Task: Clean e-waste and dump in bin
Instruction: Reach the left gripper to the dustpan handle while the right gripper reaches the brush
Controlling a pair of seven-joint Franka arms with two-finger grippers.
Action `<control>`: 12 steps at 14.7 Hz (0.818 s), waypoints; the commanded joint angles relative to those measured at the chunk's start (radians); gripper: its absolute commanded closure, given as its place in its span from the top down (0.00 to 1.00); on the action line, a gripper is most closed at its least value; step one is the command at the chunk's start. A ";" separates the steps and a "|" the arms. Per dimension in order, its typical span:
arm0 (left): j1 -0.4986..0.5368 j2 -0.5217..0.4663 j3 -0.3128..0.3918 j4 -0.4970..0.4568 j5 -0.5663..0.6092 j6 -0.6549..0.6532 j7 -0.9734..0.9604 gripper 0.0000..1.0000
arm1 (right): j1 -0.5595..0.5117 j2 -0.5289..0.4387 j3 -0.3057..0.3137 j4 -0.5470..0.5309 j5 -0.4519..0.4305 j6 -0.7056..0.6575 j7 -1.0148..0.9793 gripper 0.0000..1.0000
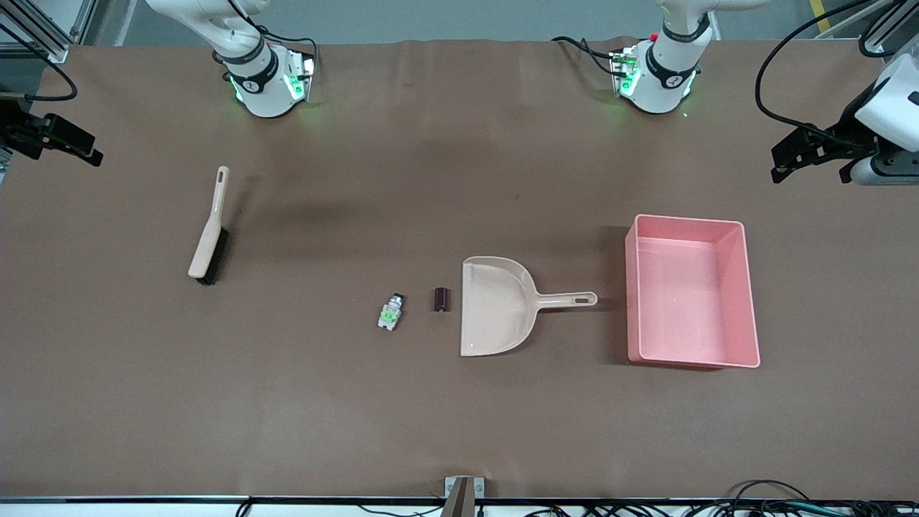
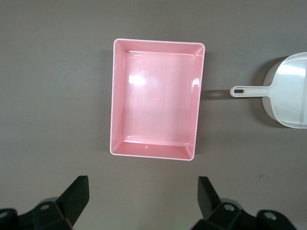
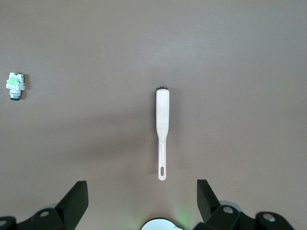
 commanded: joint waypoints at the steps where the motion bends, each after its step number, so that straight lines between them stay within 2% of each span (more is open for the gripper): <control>1: -0.002 0.012 0.001 0.025 0.003 -0.021 0.011 1.00 | 0.003 -0.024 -0.002 -0.009 0.016 0.002 0.015 1.00; 9: -0.011 0.035 -0.001 0.026 0.006 -0.019 0.050 1.00 | 0.003 -0.023 -0.002 -0.002 0.016 0.001 0.015 1.00; 12: -0.031 0.062 -0.022 0.026 0.007 -0.009 0.050 1.00 | 0.003 -0.024 -0.002 -0.003 0.016 -0.001 0.015 1.00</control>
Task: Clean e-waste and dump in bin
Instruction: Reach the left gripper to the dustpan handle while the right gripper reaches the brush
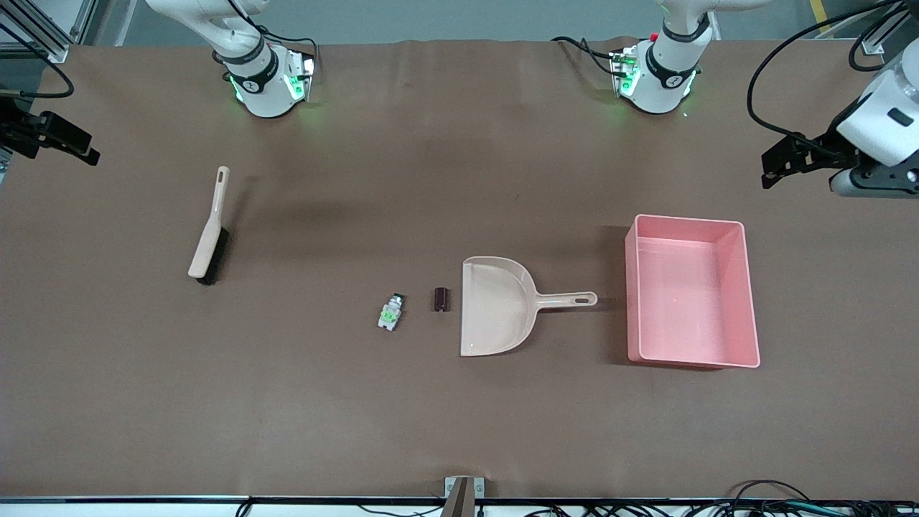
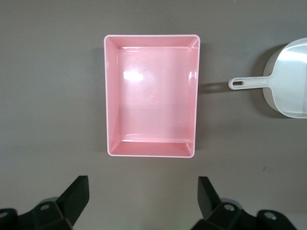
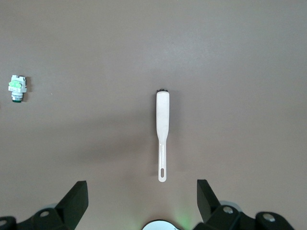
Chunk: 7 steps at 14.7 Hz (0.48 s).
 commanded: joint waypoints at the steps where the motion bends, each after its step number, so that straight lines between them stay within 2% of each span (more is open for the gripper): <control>1: -0.027 0.043 -0.024 0.026 0.006 -0.001 0.008 1.00 | 0.003 -0.022 -0.002 -0.011 0.016 -0.002 0.015 1.00; 5: -0.051 0.099 -0.101 0.026 0.015 0.059 0.009 1.00 | 0.001 -0.021 -0.002 -0.027 0.014 -0.002 0.003 1.00; 7: -0.057 0.135 -0.148 0.026 0.018 0.100 0.049 1.00 | -0.006 -0.024 -0.005 -0.104 0.016 0.036 0.004 1.00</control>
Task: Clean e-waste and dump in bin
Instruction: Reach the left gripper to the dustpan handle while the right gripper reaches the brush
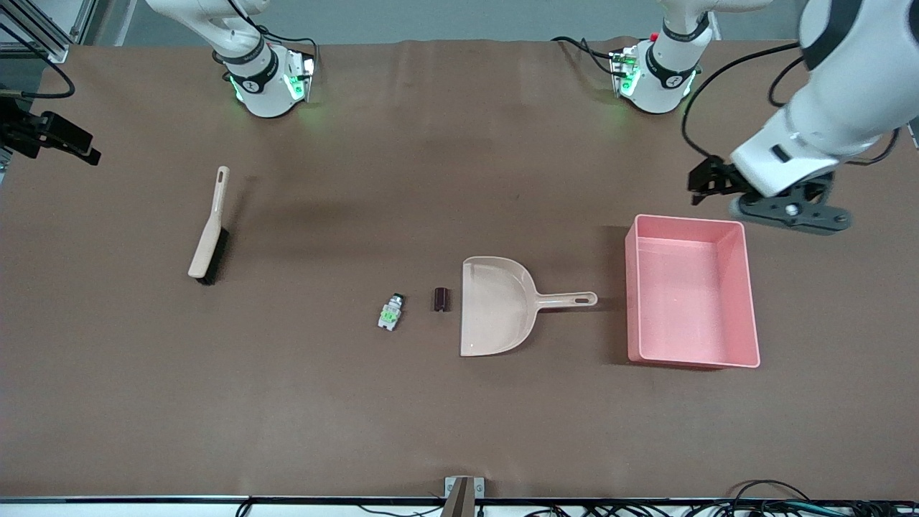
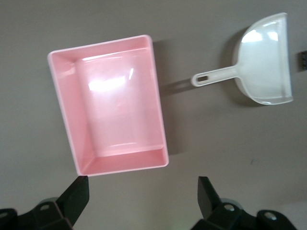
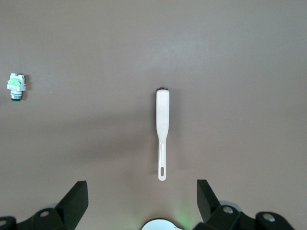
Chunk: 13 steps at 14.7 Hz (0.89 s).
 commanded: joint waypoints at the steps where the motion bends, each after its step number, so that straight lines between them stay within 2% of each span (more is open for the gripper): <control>1: -0.004 0.062 -0.060 0.024 0.018 0.050 0.051 1.00 | -0.022 -0.025 -0.003 -0.105 0.016 0.052 0.003 1.00; 4: -0.006 0.122 -0.143 0.024 0.076 0.103 0.051 1.00 | -0.023 -0.027 -0.003 -0.159 0.016 0.077 0.003 1.00; 7: -0.006 0.217 -0.228 0.055 0.155 0.124 0.056 1.00 | -0.037 -0.080 -0.003 -0.367 0.016 0.218 0.005 1.00; 10: -0.027 0.329 -0.249 0.116 0.188 0.127 0.170 1.00 | -0.040 -0.114 -0.005 -0.530 0.016 0.333 0.008 1.00; 13: -0.044 0.409 -0.249 0.148 0.227 0.164 0.304 1.00 | -0.060 -0.114 -0.003 -0.630 0.017 0.432 0.008 1.00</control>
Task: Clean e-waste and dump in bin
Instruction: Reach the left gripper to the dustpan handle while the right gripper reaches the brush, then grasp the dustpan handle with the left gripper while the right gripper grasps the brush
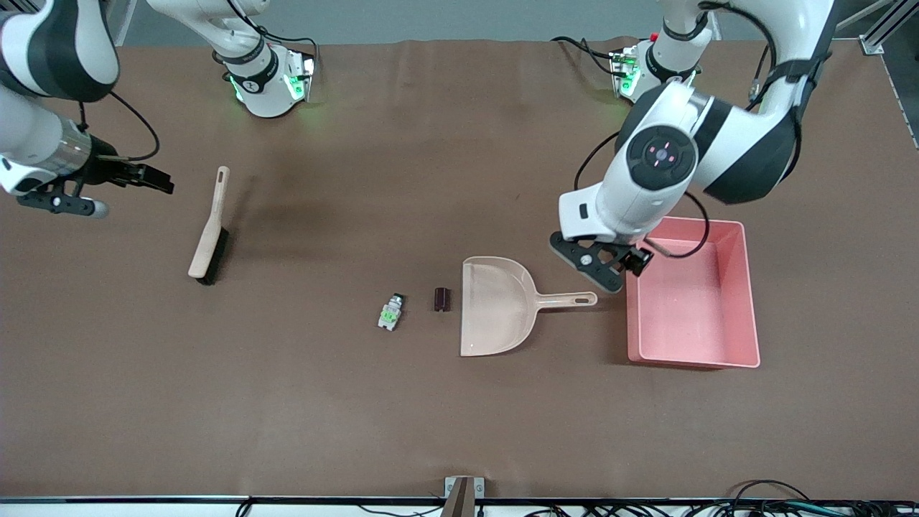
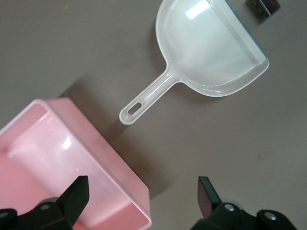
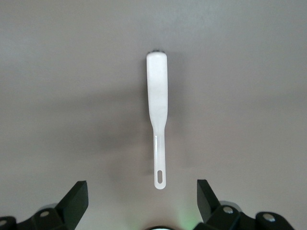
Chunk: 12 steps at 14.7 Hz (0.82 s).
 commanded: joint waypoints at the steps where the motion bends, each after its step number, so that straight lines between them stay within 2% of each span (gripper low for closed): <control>1: -0.011 0.089 -0.005 0.062 0.043 0.045 0.133 1.00 | -0.021 -0.057 0.007 -0.135 0.017 0.113 0.005 1.00; 6: -0.012 0.184 -0.005 0.062 0.108 0.191 0.378 1.00 | -0.016 -0.045 0.008 -0.310 0.017 0.396 0.004 1.00; 9: -0.027 0.222 -0.005 0.062 0.129 0.222 0.461 0.99 | -0.015 -0.002 0.008 -0.373 0.017 0.486 0.004 1.00; 12: -0.063 0.250 -0.005 0.060 0.226 0.225 0.472 0.97 | -0.016 0.012 0.008 -0.436 0.017 0.560 0.004 1.00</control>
